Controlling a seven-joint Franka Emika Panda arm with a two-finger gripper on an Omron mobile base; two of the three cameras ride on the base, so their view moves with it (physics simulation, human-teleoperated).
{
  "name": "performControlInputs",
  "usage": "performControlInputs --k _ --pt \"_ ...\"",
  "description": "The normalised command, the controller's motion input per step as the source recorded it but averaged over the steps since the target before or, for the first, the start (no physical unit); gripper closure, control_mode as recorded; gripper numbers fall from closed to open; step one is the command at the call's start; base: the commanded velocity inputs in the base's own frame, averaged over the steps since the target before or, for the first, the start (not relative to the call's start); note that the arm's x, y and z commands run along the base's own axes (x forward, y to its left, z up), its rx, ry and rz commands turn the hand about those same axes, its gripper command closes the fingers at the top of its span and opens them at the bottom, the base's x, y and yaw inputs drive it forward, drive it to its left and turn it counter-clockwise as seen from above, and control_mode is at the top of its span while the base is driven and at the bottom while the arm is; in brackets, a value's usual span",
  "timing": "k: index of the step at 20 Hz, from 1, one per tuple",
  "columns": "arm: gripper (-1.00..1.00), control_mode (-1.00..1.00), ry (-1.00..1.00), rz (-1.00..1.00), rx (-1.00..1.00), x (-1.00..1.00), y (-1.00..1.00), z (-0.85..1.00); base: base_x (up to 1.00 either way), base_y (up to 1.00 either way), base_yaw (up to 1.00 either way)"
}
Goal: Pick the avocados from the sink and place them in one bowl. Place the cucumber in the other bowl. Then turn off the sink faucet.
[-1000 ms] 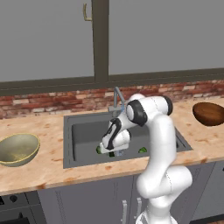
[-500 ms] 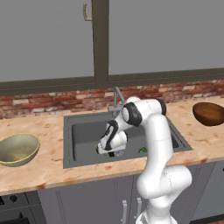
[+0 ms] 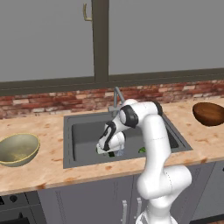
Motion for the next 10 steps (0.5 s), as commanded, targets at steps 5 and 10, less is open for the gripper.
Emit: performControlInputs --k 5,10 --pt "1.00 -1.00 -0.01 0.00 -0.02 0.06 0.10 -0.20 0.00 0.00 0.00" --pt "1.00 -1.00 -0.08 0.00 0.00 0.00 -0.03 -0.19 0.00 0.00 0.00"
